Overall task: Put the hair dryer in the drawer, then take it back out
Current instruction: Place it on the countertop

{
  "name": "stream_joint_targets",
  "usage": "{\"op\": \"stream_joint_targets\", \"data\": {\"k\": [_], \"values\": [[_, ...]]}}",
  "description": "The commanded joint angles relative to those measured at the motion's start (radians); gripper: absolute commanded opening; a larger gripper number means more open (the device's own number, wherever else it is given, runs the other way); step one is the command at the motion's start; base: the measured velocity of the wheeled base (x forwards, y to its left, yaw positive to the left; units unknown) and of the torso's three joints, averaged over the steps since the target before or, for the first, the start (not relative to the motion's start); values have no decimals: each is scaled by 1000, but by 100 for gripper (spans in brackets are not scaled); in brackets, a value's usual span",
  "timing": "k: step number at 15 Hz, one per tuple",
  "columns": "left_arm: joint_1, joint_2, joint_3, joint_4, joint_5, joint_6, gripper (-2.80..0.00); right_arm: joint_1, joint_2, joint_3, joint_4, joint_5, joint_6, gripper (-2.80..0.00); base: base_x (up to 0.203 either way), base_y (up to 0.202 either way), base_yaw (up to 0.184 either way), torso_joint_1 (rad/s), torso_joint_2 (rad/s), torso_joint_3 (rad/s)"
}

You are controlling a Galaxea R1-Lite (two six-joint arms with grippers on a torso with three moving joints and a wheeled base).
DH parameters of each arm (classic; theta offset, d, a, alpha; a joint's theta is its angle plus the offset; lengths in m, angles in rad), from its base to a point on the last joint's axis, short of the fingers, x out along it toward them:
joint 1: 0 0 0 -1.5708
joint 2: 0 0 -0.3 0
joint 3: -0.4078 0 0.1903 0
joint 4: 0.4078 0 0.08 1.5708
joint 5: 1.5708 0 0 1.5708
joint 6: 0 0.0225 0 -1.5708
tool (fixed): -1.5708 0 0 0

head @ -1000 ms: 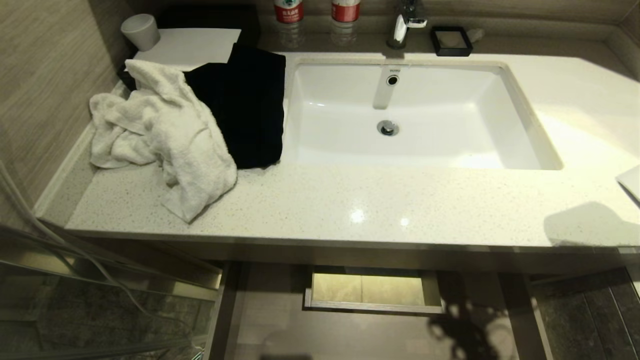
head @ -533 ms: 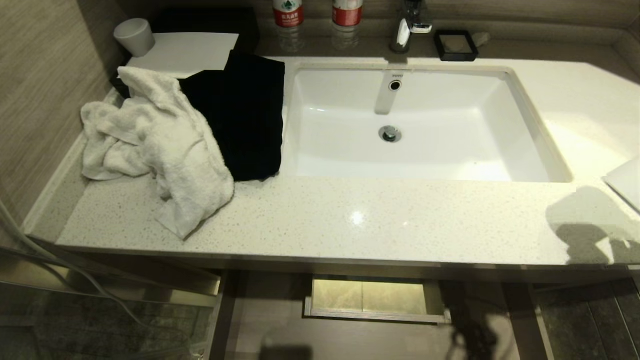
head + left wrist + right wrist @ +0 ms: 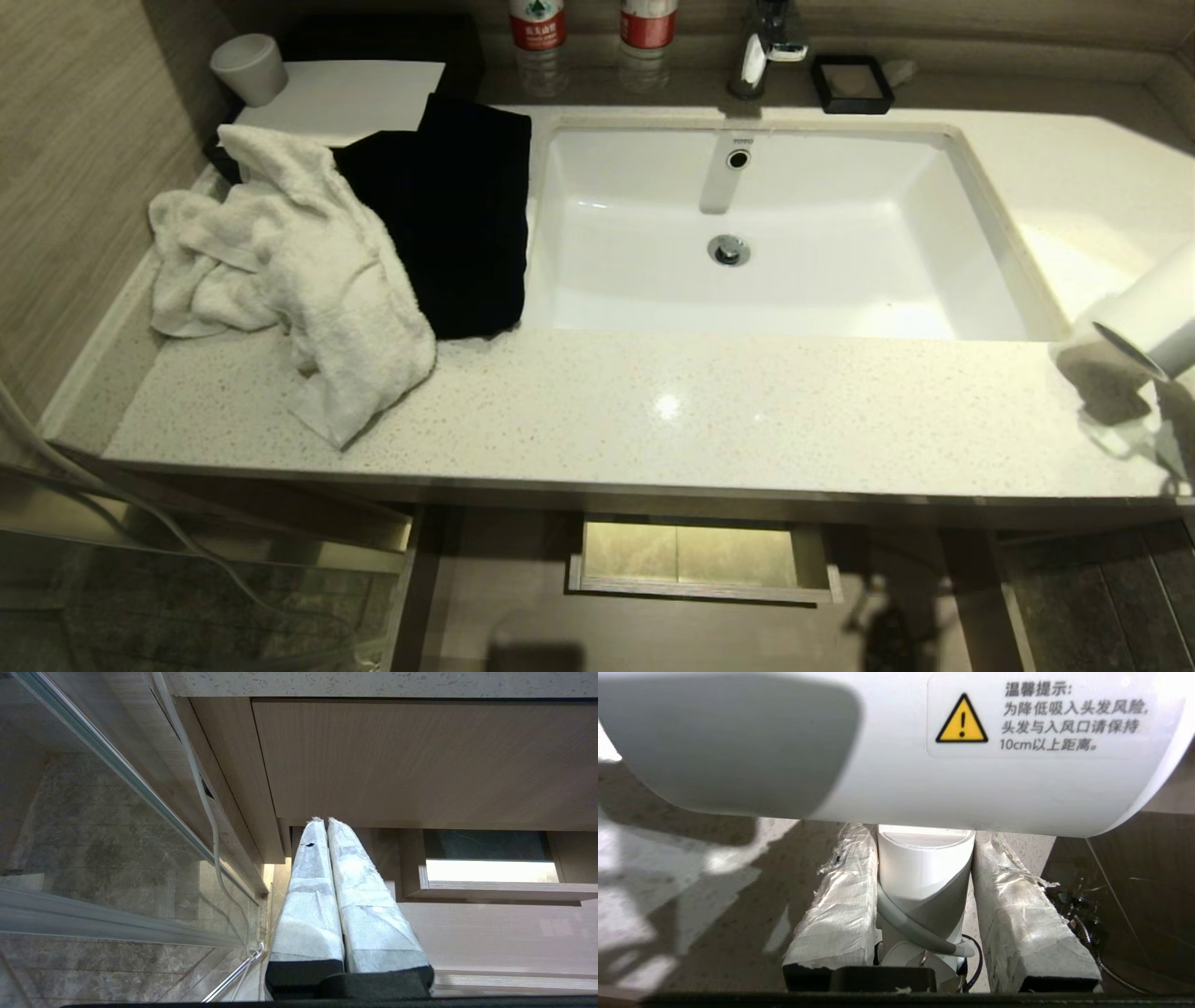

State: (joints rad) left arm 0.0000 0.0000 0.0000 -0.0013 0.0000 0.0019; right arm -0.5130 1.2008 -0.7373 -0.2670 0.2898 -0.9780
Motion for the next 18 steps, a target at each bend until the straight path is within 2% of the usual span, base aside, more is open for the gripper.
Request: {"op": "stream_joint_targets", "data": {"k": [1, 4, 5, 7, 9, 12, 16, 18], "values": [[0, 0, 0, 0, 0, 0, -280, -10, 96, -47, 3, 4, -8, -280, 0, 0, 0, 0, 0, 0], [0, 0, 0, 0, 0, 0, -280, -18, 298, -183, 30, 8, -40, -280, 0, 0, 0, 0, 0, 0], [0, 0, 0, 0, 0, 0, -280, -21, 365, -241, 48, 9, -55, 0, 0, 0, 0, 0, 0, 0], [0, -2, 0, 0, 0, 0, -280, -27, 443, -324, 75, 11, -75, 0, 0, 0, 0, 0, 0, 0], [0, -1, 0, 0, 0, 0, -280, -28, 446, -331, 73, 15, -105, 0, 0, 0, 0, 0, 0, 0], [0, 0, 0, 0, 0, 0, -280, -29, 377, -327, 72, 37, -108, 0, 0, 0, 0, 0, 0, 0], [0, -2, 0, 0, 0, 0, -280, -89, 149, -245, 73, 230, -130, 0, 0, 0, 0, 0, 0, 0], [0, -2, 0, 0, 0, 0, -280, -128, 67, -203, 86, 296, -154, 0, 0, 0, 0, 0, 0, 0]]}}
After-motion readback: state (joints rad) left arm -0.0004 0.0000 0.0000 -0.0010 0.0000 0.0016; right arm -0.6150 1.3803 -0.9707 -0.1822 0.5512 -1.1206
